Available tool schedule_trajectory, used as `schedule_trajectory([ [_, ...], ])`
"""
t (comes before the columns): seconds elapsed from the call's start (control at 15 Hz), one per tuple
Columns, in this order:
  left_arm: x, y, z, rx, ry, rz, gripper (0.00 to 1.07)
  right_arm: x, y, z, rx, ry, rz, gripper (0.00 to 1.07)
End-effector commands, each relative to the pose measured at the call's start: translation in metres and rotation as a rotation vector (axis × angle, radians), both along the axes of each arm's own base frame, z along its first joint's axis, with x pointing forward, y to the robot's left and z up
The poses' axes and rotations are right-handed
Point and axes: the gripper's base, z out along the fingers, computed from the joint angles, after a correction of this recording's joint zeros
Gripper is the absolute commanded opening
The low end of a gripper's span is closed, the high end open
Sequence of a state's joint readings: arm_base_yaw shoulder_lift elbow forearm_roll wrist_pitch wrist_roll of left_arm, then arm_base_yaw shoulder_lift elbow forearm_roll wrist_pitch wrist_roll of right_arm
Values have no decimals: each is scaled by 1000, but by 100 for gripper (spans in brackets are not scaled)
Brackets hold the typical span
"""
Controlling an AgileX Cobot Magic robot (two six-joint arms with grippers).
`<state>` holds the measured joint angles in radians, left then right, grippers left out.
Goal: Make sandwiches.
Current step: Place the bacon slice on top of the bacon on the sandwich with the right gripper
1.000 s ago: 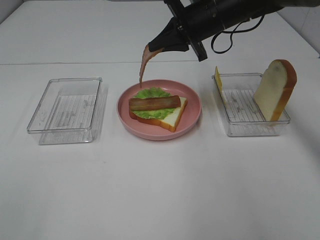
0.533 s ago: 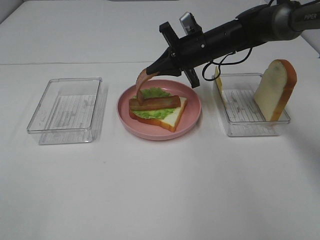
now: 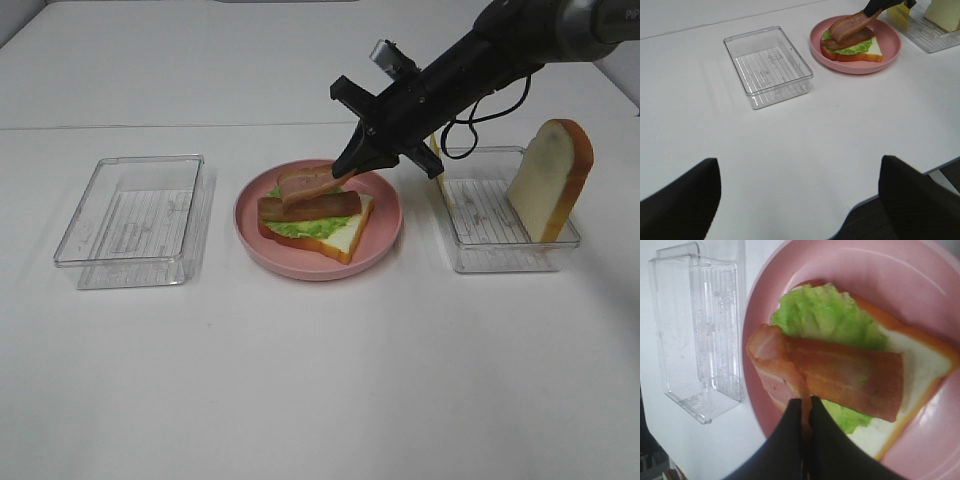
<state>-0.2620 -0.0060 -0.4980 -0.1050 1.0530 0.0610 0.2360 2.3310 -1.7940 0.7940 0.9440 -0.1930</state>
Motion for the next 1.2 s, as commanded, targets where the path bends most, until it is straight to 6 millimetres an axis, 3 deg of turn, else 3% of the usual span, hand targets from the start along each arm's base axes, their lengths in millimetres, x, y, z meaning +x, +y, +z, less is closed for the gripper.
schedule_trajectory([
  [0.07,-2,1,0,-13,-24,2,81,-2,-1,3,-22,10,13,0],
  [0.2,-2,1,0,-13,-24,2,81,-3,-1,3,-21,17,18,12],
  [0.27,-2,1,0,-13,-24,2,81,-3,-1,3,-21,17,19,31],
  [0.4,-2,1,0,-13,-24,2,81,-3,-1,3,-21,16,20,49],
  [0.6,-2,1,0,-13,-24,2,81,-4,-1,3,-20,19,25,53],
  [0.87,-2,1,0,-13,-24,2,81,-7,0,9,-12,9,81,73],
  [1.2,-2,1,0,-13,-24,2,81,-13,-2,34,-21,-25,122,76],
])
